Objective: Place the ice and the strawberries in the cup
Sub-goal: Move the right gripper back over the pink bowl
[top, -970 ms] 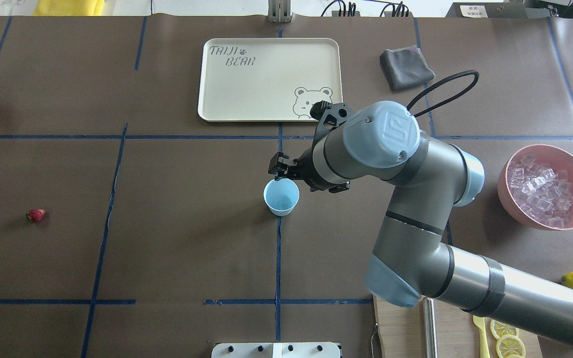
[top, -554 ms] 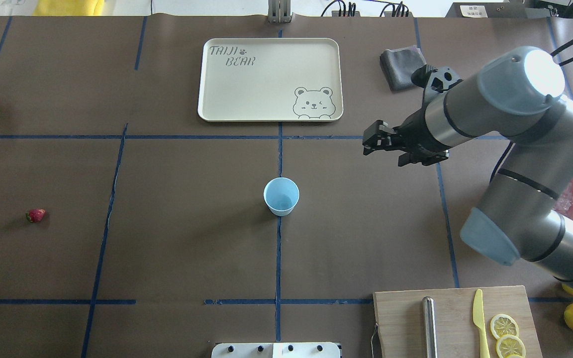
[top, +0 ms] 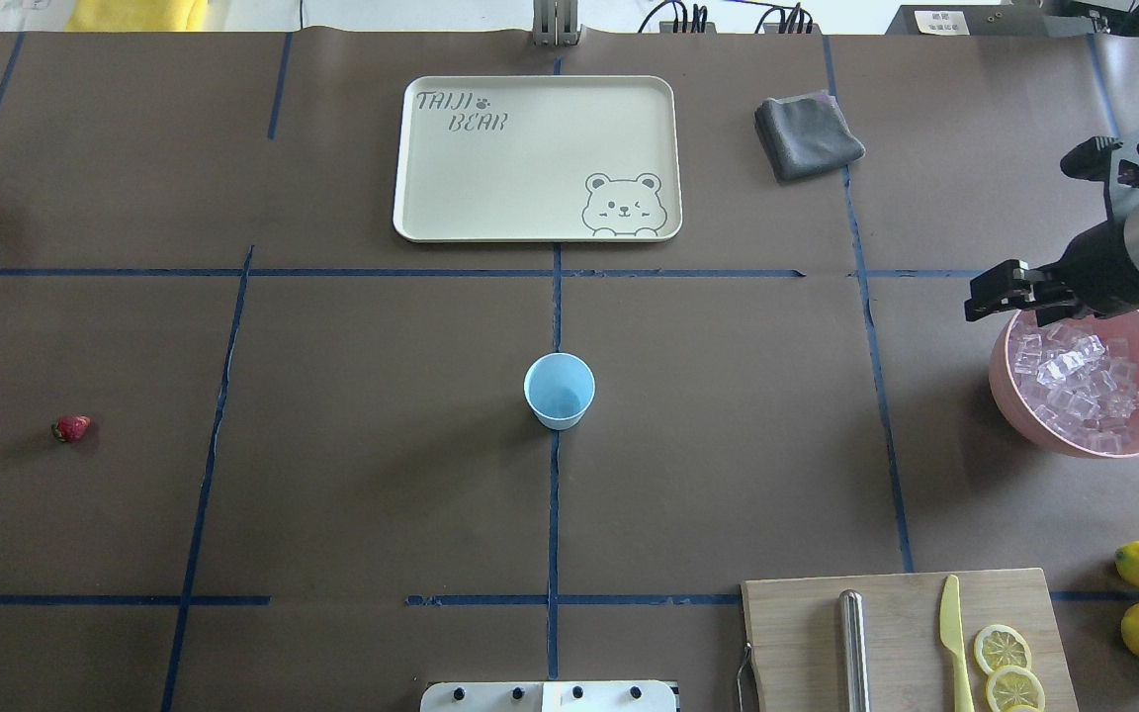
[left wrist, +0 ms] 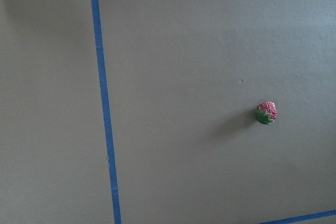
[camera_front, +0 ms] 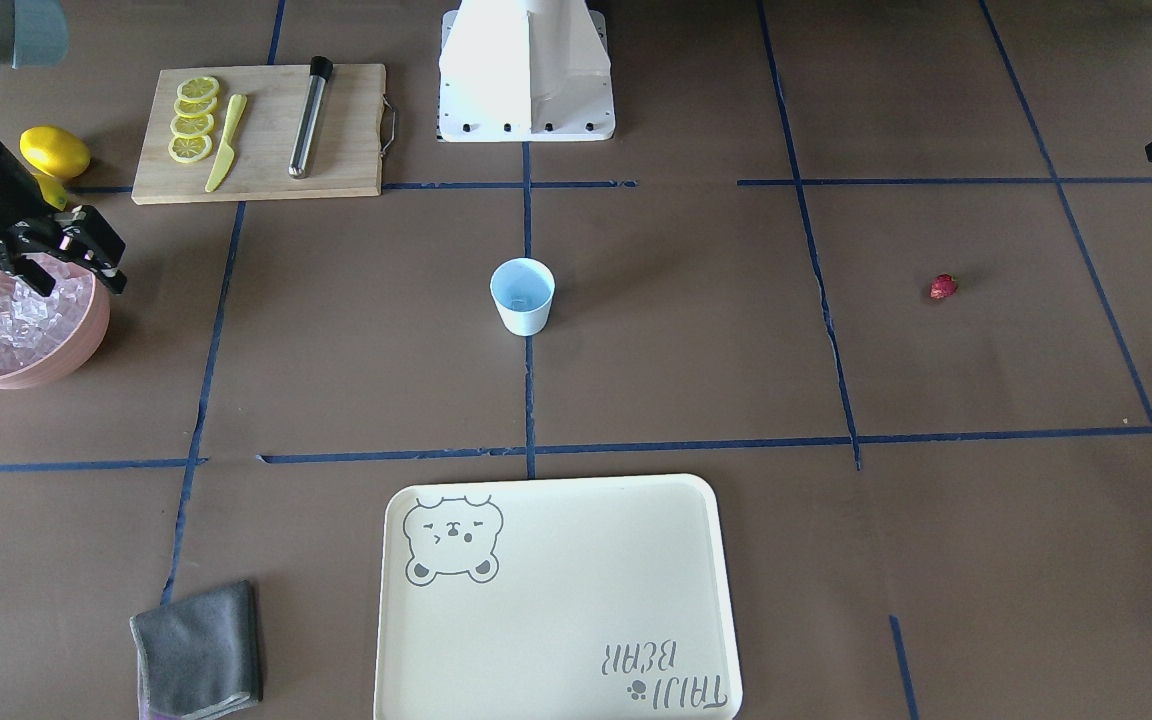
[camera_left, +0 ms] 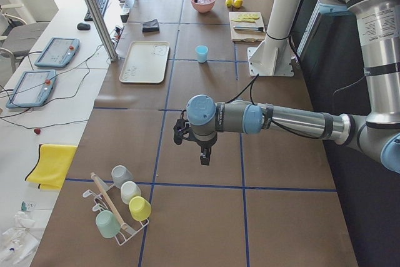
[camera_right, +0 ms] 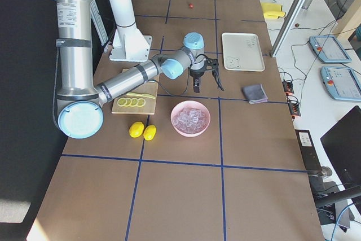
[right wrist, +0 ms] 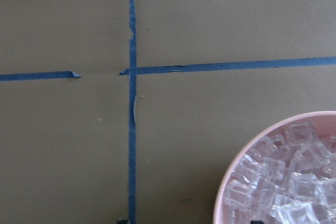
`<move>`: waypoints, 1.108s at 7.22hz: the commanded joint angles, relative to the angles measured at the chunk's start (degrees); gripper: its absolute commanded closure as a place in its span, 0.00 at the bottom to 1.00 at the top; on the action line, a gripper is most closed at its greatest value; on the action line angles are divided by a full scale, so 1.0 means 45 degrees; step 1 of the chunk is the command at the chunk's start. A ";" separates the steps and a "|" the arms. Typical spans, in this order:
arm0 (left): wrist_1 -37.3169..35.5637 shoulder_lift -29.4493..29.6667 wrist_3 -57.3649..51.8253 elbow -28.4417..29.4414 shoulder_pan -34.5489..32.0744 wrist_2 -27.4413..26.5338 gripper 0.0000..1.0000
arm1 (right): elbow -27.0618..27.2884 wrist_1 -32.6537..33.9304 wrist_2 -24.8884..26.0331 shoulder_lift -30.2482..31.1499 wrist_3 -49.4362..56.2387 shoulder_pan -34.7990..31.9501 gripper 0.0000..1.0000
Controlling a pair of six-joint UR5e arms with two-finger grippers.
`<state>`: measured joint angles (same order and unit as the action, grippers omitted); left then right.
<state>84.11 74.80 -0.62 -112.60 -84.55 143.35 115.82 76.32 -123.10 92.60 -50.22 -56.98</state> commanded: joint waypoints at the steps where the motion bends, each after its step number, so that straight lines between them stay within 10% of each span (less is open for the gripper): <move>1: 0.0000 -0.0020 0.0020 0.0003 0.0000 0.0000 0.00 | -0.0092 0.0361 0.0030 0.1020 -0.0123 -0.0189 0.14; 8: 0.0000 -0.0040 0.0020 -0.0055 0.0000 0.0059 0.00 | -0.1517 0.0305 0.0050 0.0694 -0.2452 -0.0091 0.10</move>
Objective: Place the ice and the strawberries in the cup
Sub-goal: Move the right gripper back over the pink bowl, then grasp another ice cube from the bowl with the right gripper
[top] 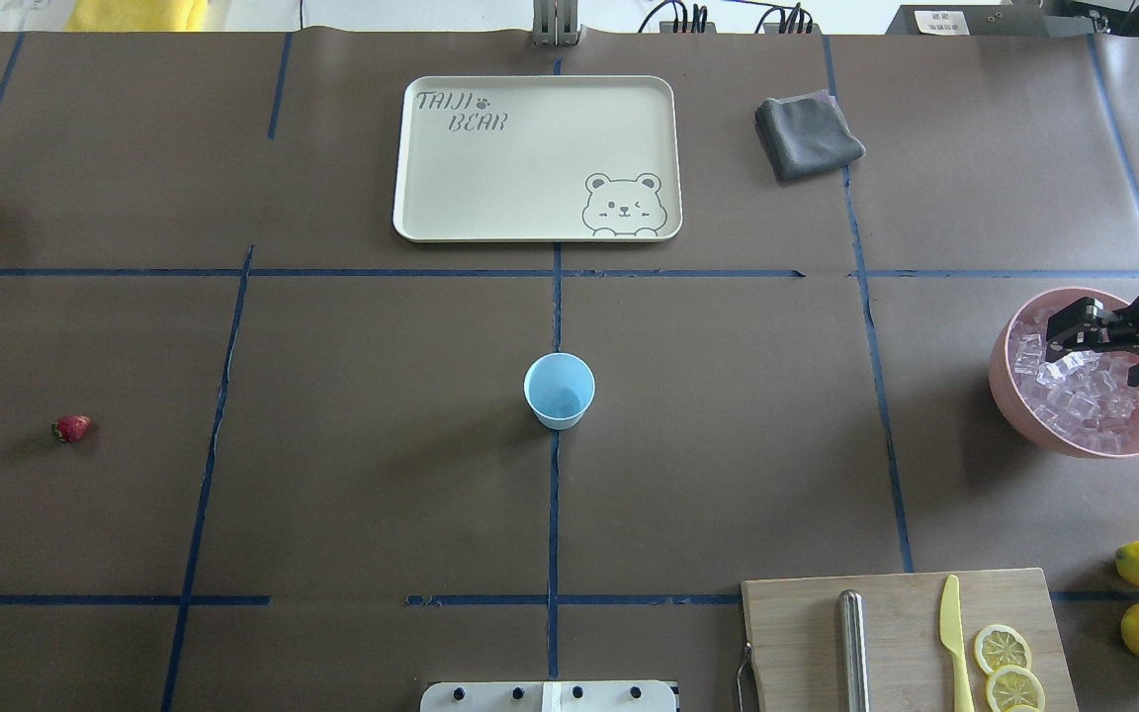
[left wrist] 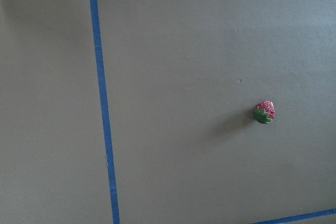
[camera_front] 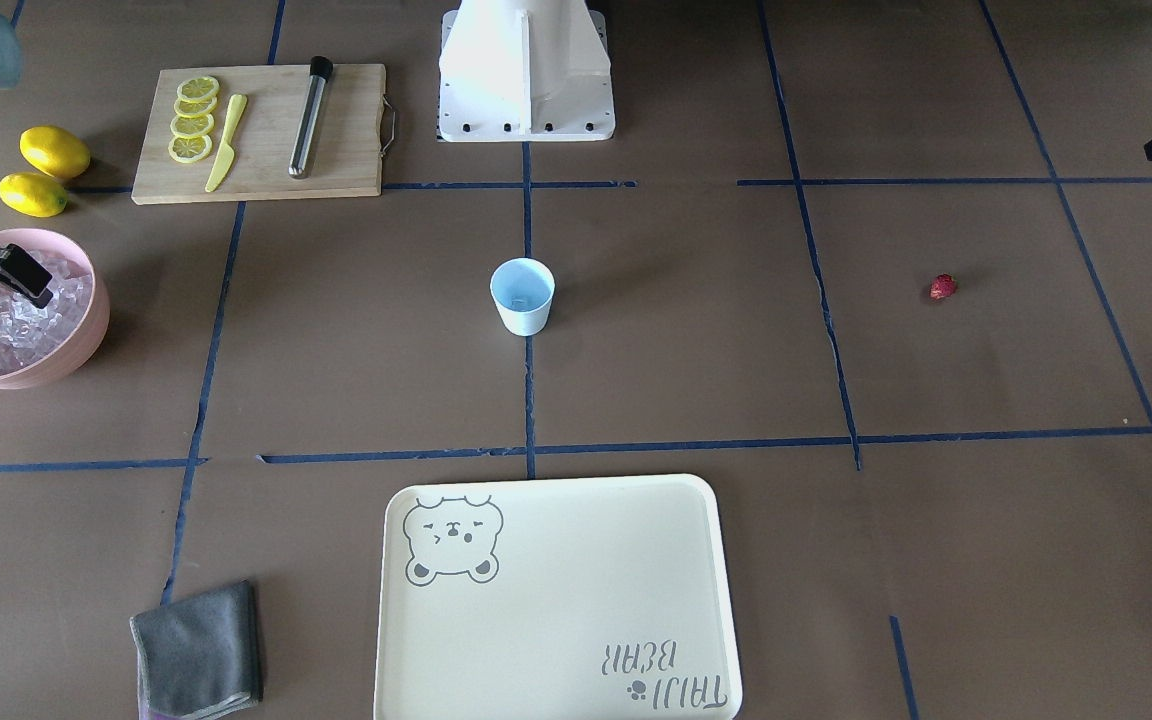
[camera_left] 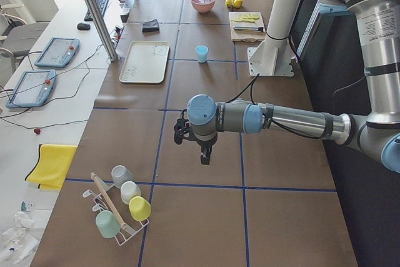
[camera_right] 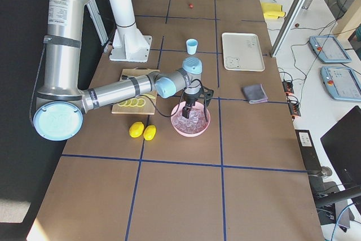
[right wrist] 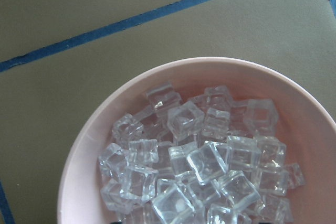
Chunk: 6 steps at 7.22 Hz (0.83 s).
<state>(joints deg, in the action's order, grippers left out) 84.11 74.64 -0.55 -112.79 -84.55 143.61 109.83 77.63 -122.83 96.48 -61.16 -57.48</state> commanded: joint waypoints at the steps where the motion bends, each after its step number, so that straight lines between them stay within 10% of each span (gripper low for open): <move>1: 0.0000 -0.0004 0.0005 -0.0014 0.0000 0.0021 0.00 | -0.0478 -0.0006 -0.0027 -0.0384 -0.0022 0.0096 0.10; 6: 0.0000 -0.0023 0.0005 -0.0053 0.0000 0.0021 0.00 | -0.0656 -0.0006 -0.0028 -0.0406 -0.0002 0.0214 0.26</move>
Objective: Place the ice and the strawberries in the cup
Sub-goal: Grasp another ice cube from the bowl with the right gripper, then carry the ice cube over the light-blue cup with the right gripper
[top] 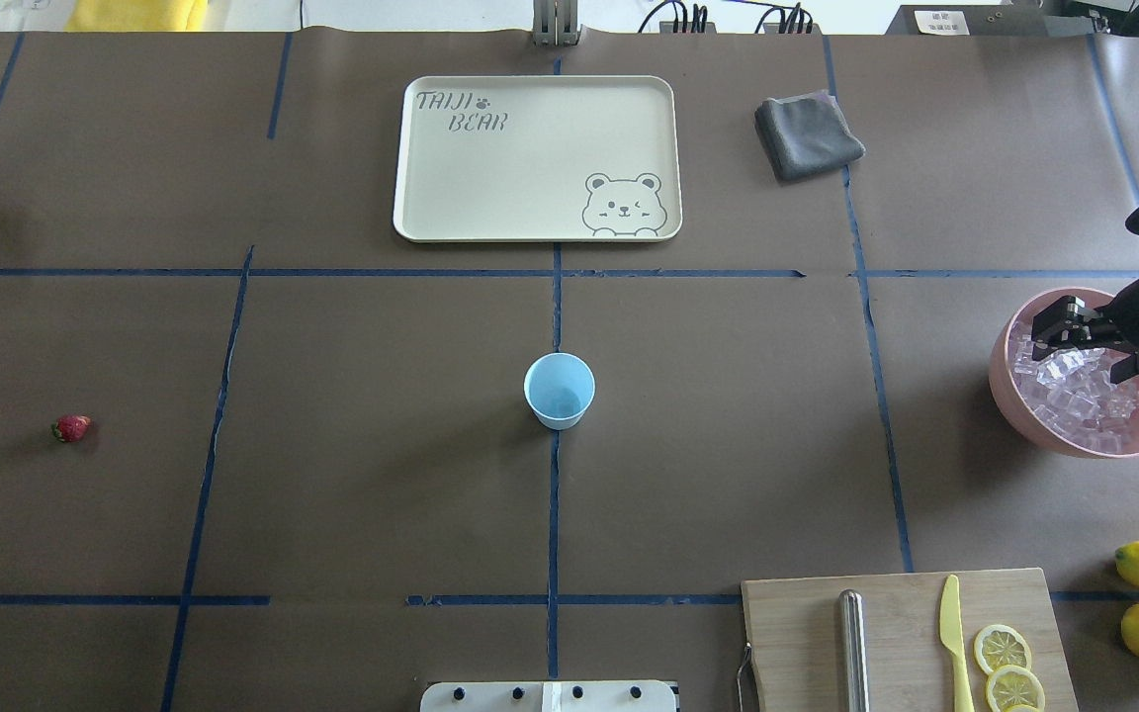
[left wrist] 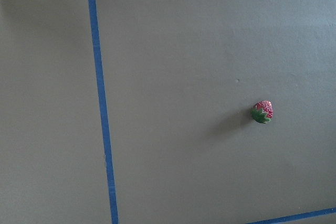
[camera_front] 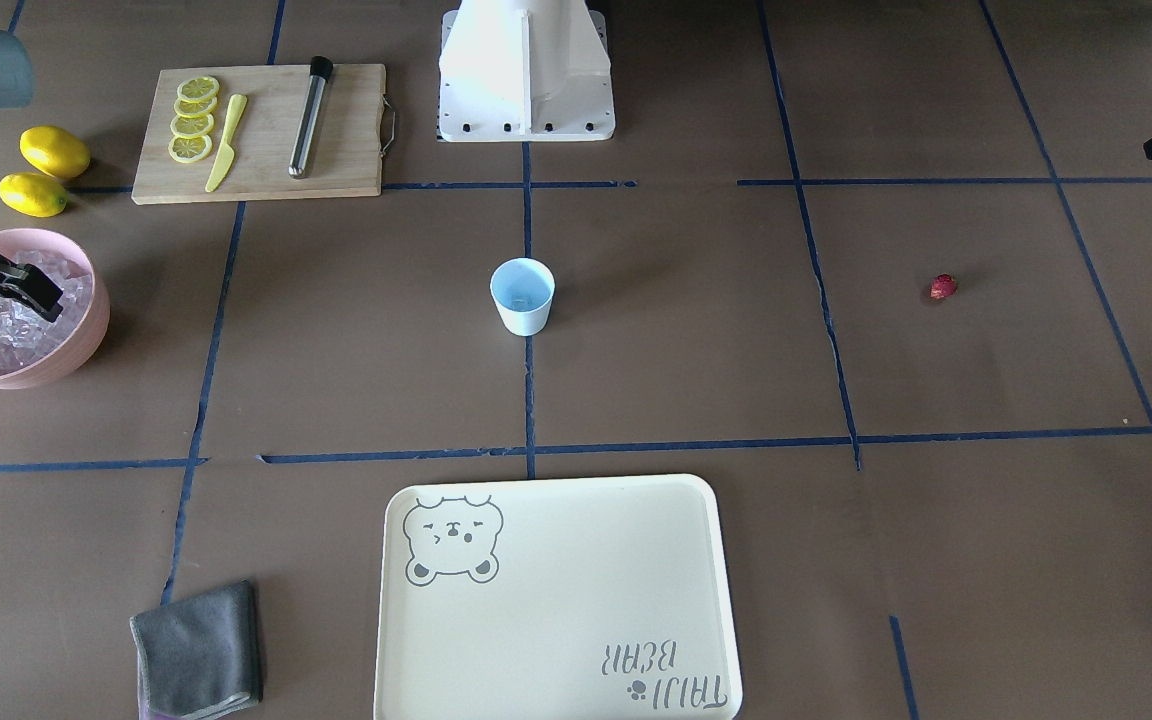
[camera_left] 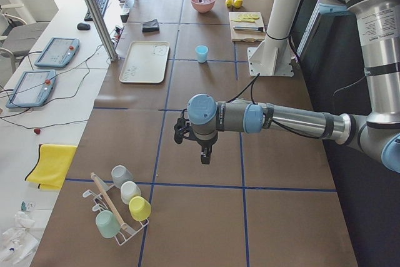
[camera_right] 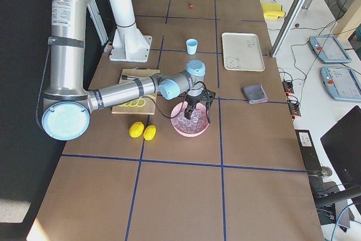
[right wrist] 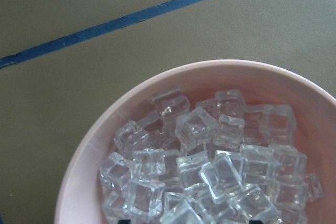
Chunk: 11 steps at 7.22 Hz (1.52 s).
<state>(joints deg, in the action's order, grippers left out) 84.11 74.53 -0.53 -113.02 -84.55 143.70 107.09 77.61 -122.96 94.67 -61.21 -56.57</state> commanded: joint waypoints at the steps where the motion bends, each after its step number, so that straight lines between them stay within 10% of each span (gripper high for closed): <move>1: 0.0001 -0.0001 0.0000 -0.0001 0.0000 0.0000 0.00 | -0.0049 0.0000 0.0000 -0.0002 0.0009 0.0014 0.28; 7: -0.0019 -0.0020 -0.0019 -0.0020 0.0000 0.0000 0.00 | 0.0107 0.0000 -0.0116 -0.0002 0.0009 0.0014 0.92; 11: -0.0078 -0.0235 0.0000 -0.0411 -0.0019 0.0019 0.00 | 0.3247 0.1598 -0.0586 -0.0756 -0.0088 -0.0455 0.97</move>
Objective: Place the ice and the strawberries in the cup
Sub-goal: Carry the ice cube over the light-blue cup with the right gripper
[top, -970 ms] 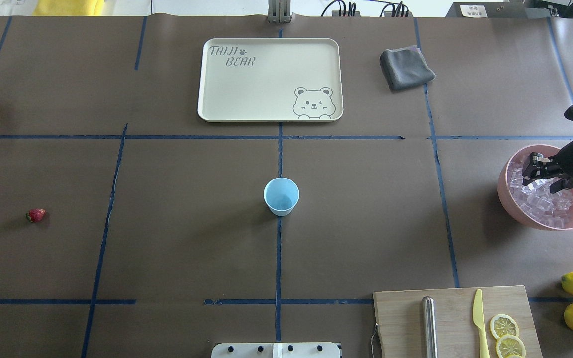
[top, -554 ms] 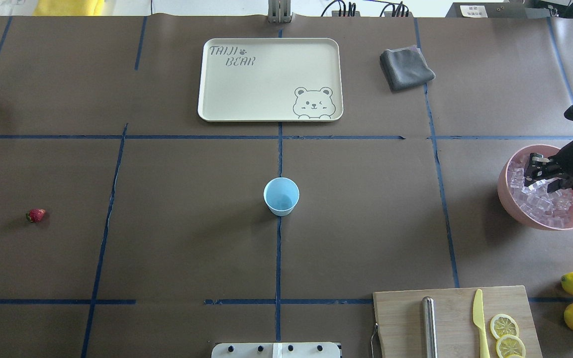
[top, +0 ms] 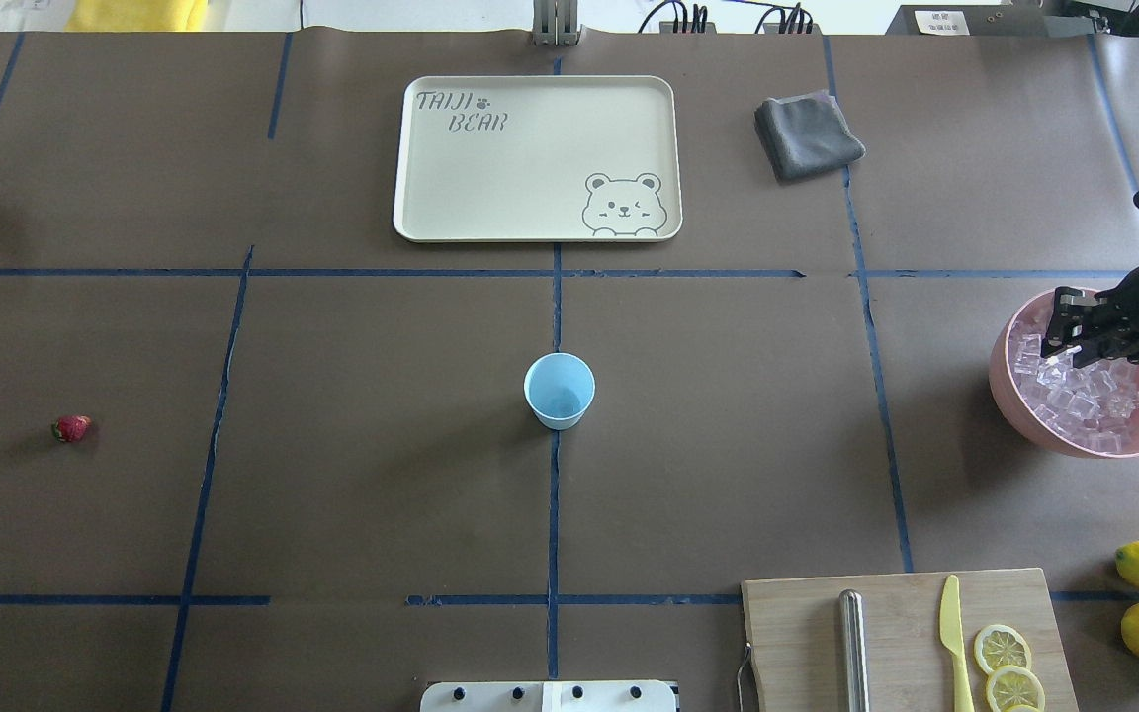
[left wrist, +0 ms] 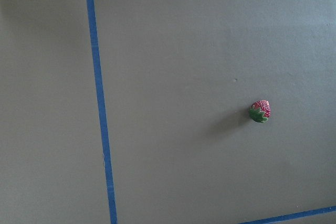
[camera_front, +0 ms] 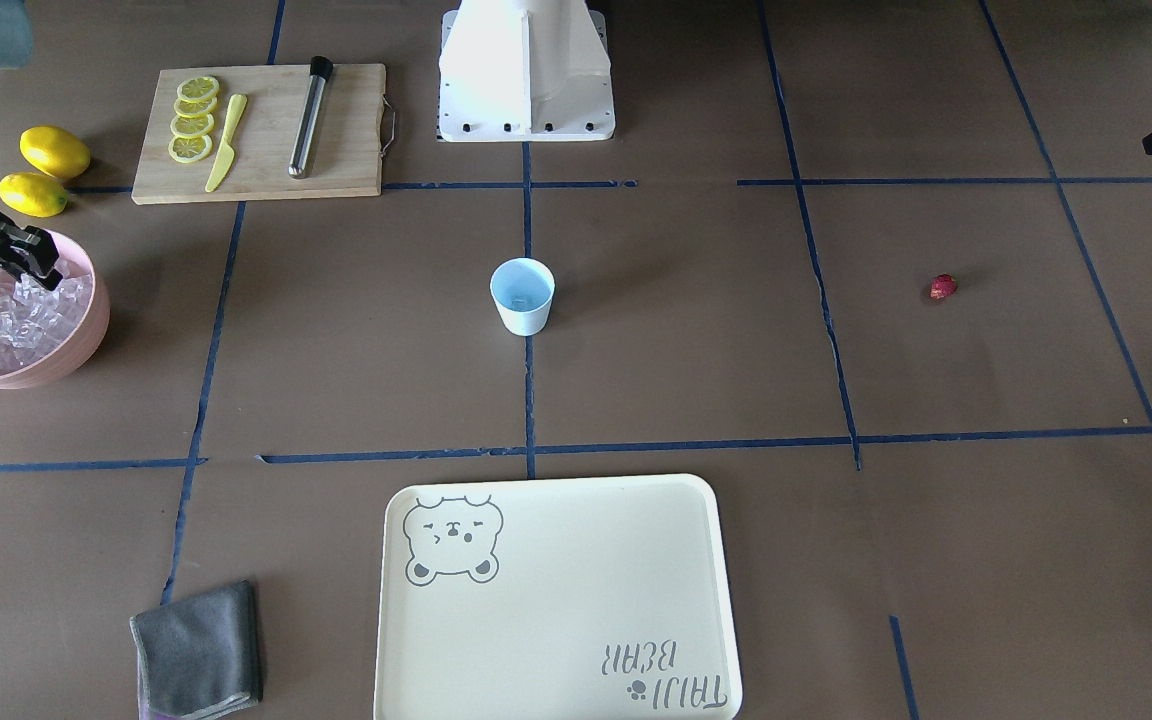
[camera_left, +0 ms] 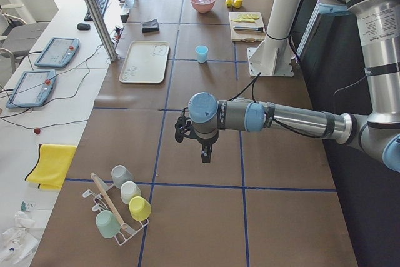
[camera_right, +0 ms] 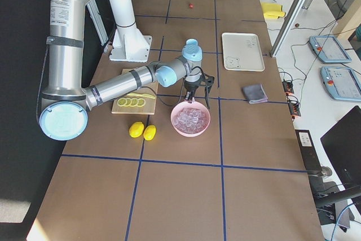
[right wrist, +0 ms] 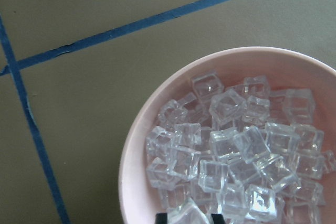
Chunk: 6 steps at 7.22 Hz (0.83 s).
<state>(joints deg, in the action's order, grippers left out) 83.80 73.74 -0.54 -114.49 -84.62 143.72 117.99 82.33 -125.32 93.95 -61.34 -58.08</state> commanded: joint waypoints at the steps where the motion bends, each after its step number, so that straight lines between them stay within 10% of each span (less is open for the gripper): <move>1: -0.0009 -0.0079 0.0002 -0.0086 -0.0003 0.0014 0.00 | 0.0830 0.0610 -0.0080 -0.1454 -0.0718 0.0266 0.97; 6: 0.0030 -0.0098 -0.0037 -0.0066 -0.0003 -0.0218 0.00 | -0.1191 0.2310 0.2610 -0.8150 -0.6010 0.5577 0.96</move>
<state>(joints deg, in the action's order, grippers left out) 83.90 73.30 -0.61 -114.79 -84.57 143.33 116.94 91.89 -117.42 64.30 -83.65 -37.33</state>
